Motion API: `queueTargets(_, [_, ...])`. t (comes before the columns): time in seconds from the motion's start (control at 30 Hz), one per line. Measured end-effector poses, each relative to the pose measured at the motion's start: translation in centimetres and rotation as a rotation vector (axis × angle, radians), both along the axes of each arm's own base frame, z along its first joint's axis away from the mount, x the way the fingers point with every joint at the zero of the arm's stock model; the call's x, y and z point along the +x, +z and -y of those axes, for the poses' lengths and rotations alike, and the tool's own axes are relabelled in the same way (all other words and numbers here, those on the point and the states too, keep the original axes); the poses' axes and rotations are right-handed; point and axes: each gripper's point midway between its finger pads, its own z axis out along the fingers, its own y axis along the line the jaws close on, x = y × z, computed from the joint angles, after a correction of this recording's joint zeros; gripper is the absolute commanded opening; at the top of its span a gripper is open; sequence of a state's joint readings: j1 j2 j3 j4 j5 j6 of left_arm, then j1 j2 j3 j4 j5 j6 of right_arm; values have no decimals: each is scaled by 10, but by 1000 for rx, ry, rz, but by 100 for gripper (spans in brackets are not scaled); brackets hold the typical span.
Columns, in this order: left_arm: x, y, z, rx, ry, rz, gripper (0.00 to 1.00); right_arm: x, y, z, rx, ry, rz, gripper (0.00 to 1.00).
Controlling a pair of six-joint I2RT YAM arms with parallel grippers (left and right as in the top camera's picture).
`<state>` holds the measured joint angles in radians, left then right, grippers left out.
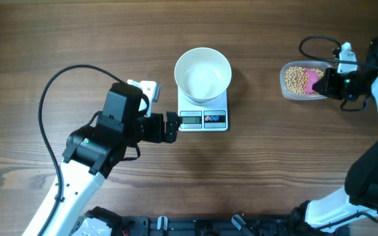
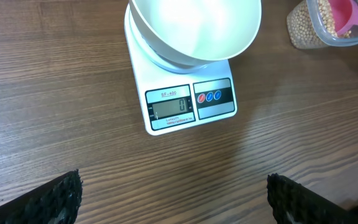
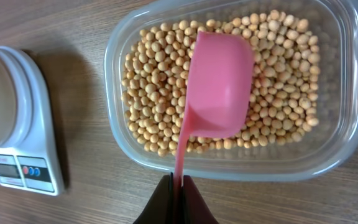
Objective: Scoop item into bowl and weigh 150g on scale
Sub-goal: 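Drag the pink scoop through the soybeans with the right gripper to fill it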
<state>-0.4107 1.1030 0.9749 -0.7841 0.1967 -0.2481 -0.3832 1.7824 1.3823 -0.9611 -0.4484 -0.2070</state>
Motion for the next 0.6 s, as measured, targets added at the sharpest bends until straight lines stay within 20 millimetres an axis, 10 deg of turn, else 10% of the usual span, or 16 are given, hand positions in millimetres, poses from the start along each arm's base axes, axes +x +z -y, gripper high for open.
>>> queueTargets(0.6, [0, 0, 0, -2, -2, -1, 100, -11, -8, 5, 153, -42, 31, 4])
